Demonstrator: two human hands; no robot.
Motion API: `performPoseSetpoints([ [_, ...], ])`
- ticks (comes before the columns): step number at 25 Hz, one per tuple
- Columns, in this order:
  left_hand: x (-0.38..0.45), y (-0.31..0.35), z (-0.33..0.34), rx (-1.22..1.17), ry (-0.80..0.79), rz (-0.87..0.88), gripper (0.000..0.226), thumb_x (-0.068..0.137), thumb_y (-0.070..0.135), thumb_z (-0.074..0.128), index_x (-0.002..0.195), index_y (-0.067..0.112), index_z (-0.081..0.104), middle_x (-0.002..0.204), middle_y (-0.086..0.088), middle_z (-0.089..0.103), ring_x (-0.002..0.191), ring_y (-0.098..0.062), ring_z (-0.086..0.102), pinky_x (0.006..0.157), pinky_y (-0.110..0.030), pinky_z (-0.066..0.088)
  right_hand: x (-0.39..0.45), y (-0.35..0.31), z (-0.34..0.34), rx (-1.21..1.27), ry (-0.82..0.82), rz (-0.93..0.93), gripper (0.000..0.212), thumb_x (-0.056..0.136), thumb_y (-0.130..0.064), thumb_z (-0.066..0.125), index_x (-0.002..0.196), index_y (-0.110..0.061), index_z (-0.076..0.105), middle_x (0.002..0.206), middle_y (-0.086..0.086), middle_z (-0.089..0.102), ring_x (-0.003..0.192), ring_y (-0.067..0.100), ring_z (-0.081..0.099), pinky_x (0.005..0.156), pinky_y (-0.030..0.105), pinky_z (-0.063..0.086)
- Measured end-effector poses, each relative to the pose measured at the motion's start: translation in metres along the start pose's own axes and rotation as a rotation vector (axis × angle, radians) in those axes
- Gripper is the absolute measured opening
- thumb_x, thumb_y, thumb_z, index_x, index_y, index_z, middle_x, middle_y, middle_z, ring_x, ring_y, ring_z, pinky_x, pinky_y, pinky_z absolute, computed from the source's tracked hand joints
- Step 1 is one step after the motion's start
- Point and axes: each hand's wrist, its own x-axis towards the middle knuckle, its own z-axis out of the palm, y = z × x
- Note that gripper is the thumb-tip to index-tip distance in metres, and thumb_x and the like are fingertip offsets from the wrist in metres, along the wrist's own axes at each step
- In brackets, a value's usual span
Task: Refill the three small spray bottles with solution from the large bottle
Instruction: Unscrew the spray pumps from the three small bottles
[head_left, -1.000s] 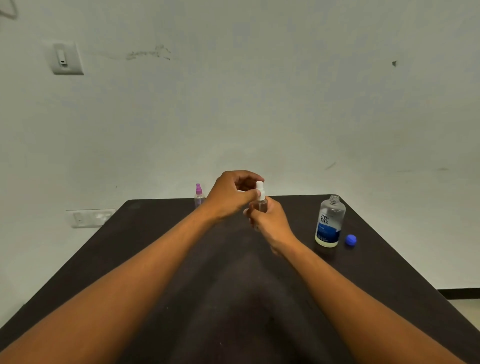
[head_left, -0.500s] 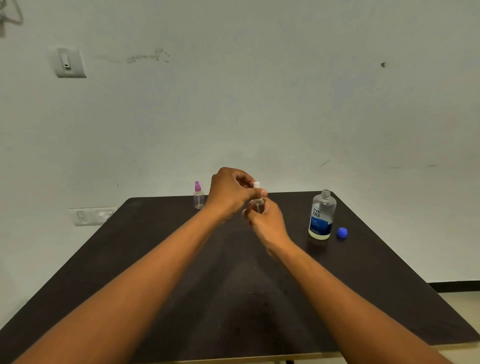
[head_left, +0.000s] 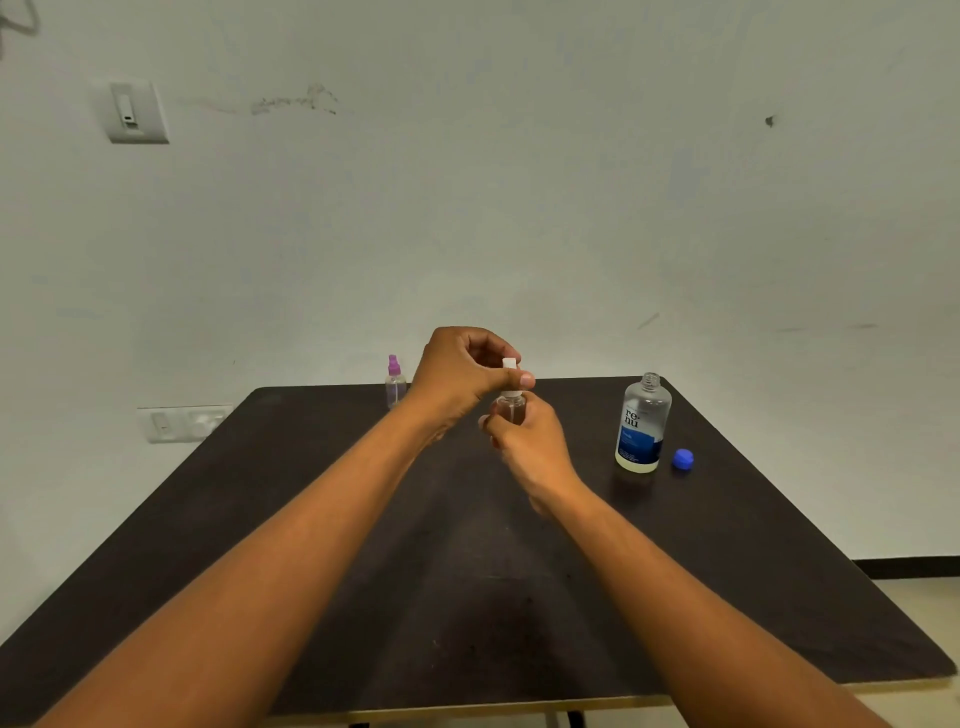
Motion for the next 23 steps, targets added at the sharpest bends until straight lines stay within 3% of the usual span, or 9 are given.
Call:
performPoseSetpoints([
  [4,-0.001,-0.003,0.010,0.048,0.044,-0.011,0.034,0.066,0.026,0.096,0.089,0.012,0.075,0.084,-0.002,0.075,0.077,-0.017,0.071,0.070,-0.026,0.061,-0.001,0.002,0.004,-0.005,-0.011,0.020,0.024,0.097,-0.014,0.065,0.121,-0.018,0.061,0.101,0.007,0.069,0.082,0.013,0.065,0.072,0.024,0.051],
  [8,0.001,-0.004,-0.010,-0.181,-0.215,-0.001,0.030,0.086,0.002,0.077,0.115,0.008,0.075,0.111,-0.003,0.078,0.105,-0.017,0.074,0.083,-0.026,0.059,-0.002,0.002,-0.001,0.015,0.009,0.014,0.010,0.095,-0.015,0.067,0.103,-0.017,0.062,0.091,0.006,0.066,0.077,0.016,0.061,0.071,0.029,0.054],
  [10,0.002,-0.005,-0.017,-0.208,-0.268,-0.002,0.029,0.088,-0.007,0.071,0.114,0.006,0.075,0.110,-0.005,0.079,0.105,-0.019,0.075,0.083,-0.025,0.060,-0.001,0.001,-0.002,0.028,0.003,0.014,0.009,0.094,-0.014,0.068,0.101,-0.016,0.061,0.089,0.006,0.064,0.076,0.016,0.059,0.072,0.031,0.054],
  [14,0.003,-0.003,-0.007,-0.014,-0.044,0.017,0.026,0.071,0.010,0.092,0.093,0.010,0.077,0.085,-0.002,0.078,0.079,-0.012,0.074,0.073,-0.025,0.062,-0.002,0.000,0.005,0.026,-0.016,0.020,0.019,0.095,-0.015,0.067,0.113,-0.015,0.062,0.092,0.001,0.064,0.080,0.013,0.061,0.074,0.028,0.051],
  [16,0.004,-0.006,-0.002,0.044,-0.014,0.002,0.035,0.066,0.019,0.096,0.090,0.007,0.073,0.085,-0.010,0.075,0.074,-0.016,0.069,0.070,-0.028,0.062,-0.003,0.002,0.009,0.032,-0.018,0.025,0.023,0.096,-0.014,0.066,0.119,-0.014,0.061,0.094,0.001,0.064,0.081,0.012,0.060,0.075,0.028,0.050],
  [20,0.006,-0.006,-0.013,-0.047,-0.170,0.019,0.026,0.082,0.008,0.083,0.107,0.009,0.075,0.101,-0.004,0.078,0.096,-0.015,0.074,0.074,-0.021,0.058,-0.002,0.004,0.004,0.044,0.001,0.046,0.015,0.095,-0.014,0.067,0.109,-0.014,0.061,0.091,0.002,0.062,0.076,0.012,0.058,0.072,0.028,0.051],
  [23,0.006,-0.005,-0.020,-0.048,-0.340,0.036,0.033,0.092,-0.007,0.066,0.118,0.011,0.075,0.112,0.002,0.078,0.108,-0.012,0.073,0.081,-0.018,0.057,-0.001,0.006,-0.001,0.049,0.002,0.043,0.013,0.095,-0.014,0.068,0.106,-0.015,0.061,0.091,0.005,0.063,0.076,0.013,0.059,0.072,0.029,0.052],
])
